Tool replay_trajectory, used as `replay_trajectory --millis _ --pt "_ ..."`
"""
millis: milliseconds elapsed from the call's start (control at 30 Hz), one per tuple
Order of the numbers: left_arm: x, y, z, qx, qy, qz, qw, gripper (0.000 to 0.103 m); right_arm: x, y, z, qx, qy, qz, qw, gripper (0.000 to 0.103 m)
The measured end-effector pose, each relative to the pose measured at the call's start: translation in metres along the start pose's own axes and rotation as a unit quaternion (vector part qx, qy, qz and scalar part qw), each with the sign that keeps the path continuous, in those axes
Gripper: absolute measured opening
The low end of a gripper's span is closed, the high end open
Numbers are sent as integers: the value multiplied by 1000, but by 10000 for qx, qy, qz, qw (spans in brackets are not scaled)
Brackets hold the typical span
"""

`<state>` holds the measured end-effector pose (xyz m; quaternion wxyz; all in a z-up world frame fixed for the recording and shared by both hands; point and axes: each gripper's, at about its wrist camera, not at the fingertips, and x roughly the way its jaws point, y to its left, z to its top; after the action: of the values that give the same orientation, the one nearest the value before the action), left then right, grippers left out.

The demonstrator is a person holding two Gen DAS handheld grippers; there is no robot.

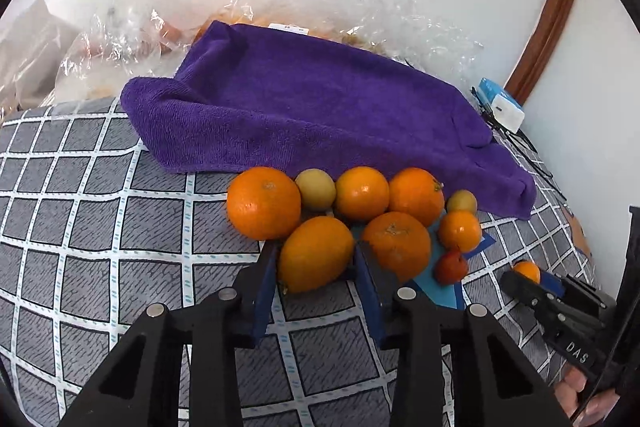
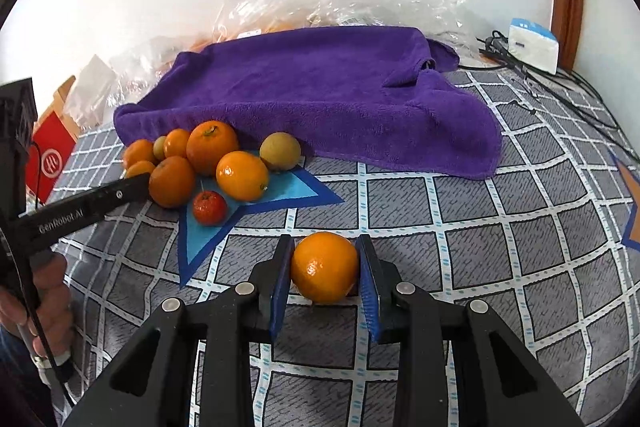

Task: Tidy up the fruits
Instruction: 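Lift both held oranges and carry them over the purple towel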

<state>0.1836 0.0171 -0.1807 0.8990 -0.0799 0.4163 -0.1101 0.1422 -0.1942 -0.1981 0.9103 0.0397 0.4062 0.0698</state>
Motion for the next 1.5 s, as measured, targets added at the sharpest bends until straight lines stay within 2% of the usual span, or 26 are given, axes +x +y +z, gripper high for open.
replay_trajectory --millis 167,533,767,1033,1200,1300,1500 --pt "-6 5 -5 -130 -81 -244 9996 36 0 1 1 -1 -11 -11 10000 31" --pt "-24 7 -4 -150 -554 -237 9981 36 -3 -1 0 54 -47 59 10000 31" --pt "-27 14 -3 -323 -617 -218 9973 36 -8 5 -8 -166 13 -235 9996 32" --pt "-33 14 -4 -322 -754 -270 9963 36 -17 4 -10 -164 -70 -366 9992 31" --pt "-44 8 0 -191 -931 -244 9952 36 -31 -3 6 -86 -252 -426 9987 31" --pt "-52 4 6 -148 -903 -213 9956 36 -38 -7 21 -105 -342 -497 9981 31" --pt "-71 0 39 -127 -912 -74 9957 36 -46 -11 64 -149 -584 -606 9963 31"
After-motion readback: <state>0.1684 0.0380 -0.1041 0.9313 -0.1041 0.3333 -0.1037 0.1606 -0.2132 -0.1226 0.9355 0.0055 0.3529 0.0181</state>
